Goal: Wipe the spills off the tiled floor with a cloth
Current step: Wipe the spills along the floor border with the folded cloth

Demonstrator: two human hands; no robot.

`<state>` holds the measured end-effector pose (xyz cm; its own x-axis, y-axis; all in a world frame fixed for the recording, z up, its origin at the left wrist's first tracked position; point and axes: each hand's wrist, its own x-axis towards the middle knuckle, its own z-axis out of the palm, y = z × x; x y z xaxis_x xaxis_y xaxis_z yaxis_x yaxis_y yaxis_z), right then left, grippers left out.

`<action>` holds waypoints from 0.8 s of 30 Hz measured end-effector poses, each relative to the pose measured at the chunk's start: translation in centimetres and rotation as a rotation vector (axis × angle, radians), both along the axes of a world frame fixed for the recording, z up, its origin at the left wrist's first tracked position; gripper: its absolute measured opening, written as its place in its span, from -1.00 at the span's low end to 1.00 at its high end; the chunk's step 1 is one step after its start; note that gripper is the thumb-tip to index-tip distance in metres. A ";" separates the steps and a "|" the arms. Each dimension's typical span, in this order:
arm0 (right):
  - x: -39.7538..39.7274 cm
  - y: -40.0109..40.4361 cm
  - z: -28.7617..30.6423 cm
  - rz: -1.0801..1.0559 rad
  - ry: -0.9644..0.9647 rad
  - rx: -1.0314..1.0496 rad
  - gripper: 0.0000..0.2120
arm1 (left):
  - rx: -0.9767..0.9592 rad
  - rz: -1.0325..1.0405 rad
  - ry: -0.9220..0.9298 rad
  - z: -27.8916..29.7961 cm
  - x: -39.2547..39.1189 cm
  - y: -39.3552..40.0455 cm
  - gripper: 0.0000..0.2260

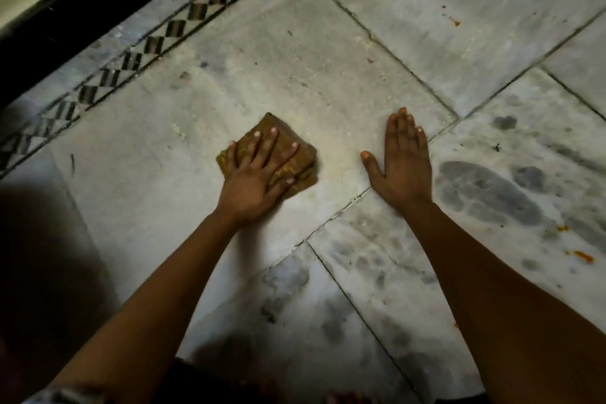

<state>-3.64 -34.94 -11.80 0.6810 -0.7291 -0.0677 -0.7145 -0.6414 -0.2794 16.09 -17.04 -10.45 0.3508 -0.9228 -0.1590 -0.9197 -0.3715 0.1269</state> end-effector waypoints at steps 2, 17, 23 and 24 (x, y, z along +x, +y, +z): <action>0.0 0.0 -0.2 -0.003 0.004 -0.030 -0.27 | 0.006 0.064 -0.001 0.0 2.1 0.1 -0.48; 0.3 0.3 -0.1 -0.025 0.025 -0.063 -0.26 | -0.032 0.057 -0.008 -0.3 0.2 -11.9 -0.49; 0.2 0.2 -0.2 -0.029 0.015 -0.059 -0.25 | -0.016 0.222 -0.003 0.2 1.4 -0.4 -0.44; 0.2 0.2 -0.2 -0.030 0.010 -0.055 -0.26 | -0.002 0.330 0.002 0.4 2.8 -0.3 -0.43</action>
